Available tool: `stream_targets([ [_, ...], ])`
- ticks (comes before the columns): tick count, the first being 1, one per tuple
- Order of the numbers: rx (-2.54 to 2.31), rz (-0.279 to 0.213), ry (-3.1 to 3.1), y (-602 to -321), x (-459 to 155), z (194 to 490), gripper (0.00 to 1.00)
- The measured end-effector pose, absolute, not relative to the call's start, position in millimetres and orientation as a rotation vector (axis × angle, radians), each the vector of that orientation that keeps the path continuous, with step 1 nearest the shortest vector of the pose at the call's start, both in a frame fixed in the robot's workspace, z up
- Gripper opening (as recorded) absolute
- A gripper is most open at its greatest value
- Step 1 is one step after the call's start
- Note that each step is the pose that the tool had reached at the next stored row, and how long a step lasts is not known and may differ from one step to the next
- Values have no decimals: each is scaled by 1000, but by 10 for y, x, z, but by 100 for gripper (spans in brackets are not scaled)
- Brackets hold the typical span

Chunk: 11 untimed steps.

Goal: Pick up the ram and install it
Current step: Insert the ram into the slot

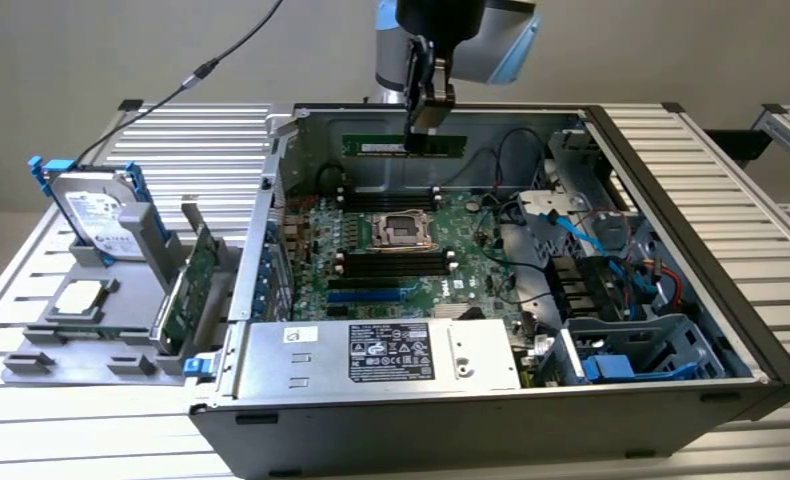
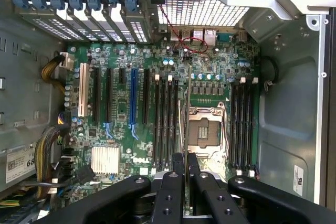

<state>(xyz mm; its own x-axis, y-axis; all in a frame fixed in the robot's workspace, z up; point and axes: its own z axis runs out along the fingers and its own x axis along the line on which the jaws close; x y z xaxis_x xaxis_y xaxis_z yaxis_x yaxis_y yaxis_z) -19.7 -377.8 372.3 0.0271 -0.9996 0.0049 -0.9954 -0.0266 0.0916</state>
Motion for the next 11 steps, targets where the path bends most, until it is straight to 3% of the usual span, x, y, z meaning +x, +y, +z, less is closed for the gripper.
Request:
stream_targets([
  [11, 2201, -93, -2142, -3780, -204, 3600, 14],
])
